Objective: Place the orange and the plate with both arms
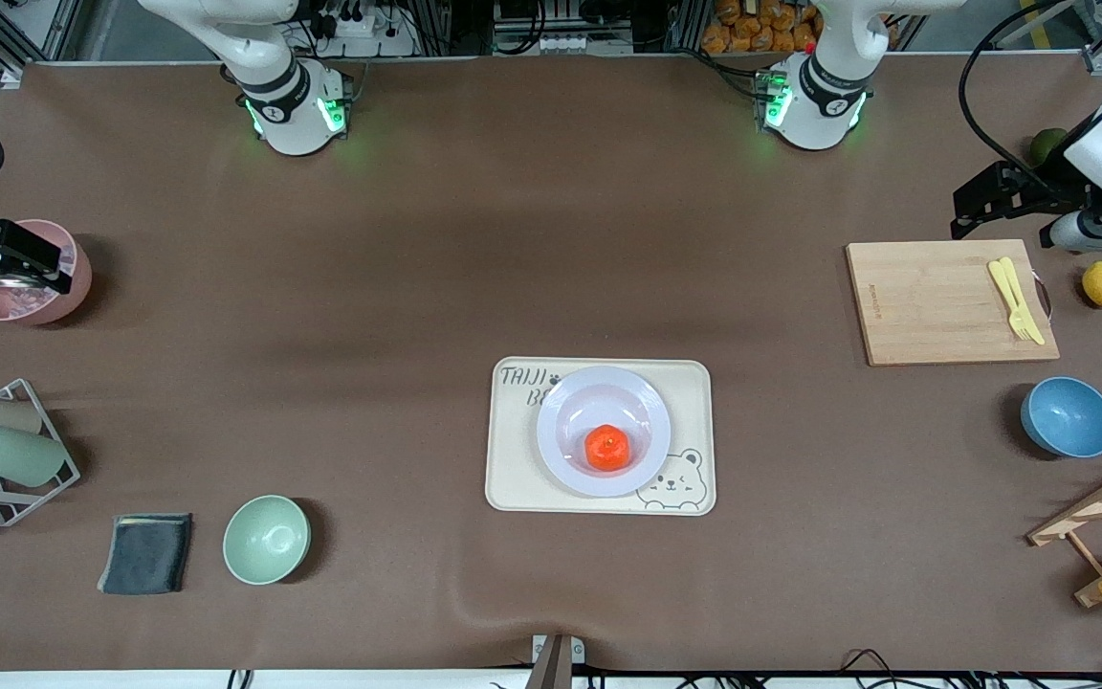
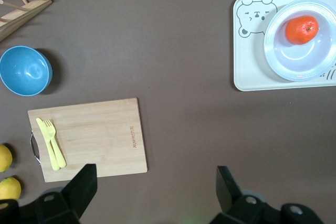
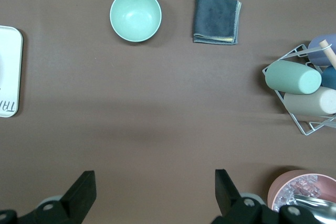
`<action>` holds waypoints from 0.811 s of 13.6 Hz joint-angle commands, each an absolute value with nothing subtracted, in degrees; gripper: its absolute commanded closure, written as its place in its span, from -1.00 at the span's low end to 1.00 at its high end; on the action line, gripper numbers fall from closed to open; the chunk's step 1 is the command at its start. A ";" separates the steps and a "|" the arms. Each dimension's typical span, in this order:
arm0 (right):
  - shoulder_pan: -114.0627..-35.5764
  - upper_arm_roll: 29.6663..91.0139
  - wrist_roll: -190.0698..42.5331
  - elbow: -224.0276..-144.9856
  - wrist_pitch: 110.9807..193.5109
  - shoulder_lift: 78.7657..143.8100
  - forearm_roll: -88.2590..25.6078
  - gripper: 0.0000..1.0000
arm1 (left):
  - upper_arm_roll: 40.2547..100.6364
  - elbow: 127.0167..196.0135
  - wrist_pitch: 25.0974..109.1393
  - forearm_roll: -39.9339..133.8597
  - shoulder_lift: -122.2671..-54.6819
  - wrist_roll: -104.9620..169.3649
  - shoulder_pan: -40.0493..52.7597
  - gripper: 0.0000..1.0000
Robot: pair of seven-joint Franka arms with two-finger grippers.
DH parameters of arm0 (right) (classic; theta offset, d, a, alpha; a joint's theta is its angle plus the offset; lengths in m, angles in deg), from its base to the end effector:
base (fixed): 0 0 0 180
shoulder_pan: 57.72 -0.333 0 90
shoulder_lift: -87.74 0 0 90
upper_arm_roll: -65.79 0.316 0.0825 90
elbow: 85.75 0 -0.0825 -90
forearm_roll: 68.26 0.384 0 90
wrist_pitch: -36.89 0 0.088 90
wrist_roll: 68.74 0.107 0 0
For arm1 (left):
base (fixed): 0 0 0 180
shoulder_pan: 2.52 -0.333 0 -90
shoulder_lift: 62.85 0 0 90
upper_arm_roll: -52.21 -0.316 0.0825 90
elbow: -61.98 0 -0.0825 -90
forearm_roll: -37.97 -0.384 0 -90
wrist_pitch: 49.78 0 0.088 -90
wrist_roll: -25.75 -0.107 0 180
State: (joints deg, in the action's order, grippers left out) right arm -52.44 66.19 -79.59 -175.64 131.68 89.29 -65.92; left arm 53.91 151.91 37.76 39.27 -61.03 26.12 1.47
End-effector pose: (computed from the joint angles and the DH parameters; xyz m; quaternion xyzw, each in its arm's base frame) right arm 0.5693 -0.0446 0.6179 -0.9981 -0.0509 -0.0318 0.0163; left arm 0.5375 -0.0564 0.6387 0.9988 -0.0468 -0.0055 0.0106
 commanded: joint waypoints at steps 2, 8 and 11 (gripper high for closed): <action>-51.22 67.55 -79.37 -177.68 135.67 87.65 -67.20 -1.00 | 54.05 152.24 38.02 39.55 -60.57 25.84 1.08 -1.00; -51.48 67.64 -79.02 -177.77 135.94 87.65 -69.67 -1.00 | 54.05 152.24 38.02 39.55 -60.65 25.84 1.08 -1.00; -51.66 67.64 -79.02 -177.68 135.94 87.91 -69.67 -1.00 | 54.05 152.24 38.02 39.55 -60.65 25.84 1.08 -1.00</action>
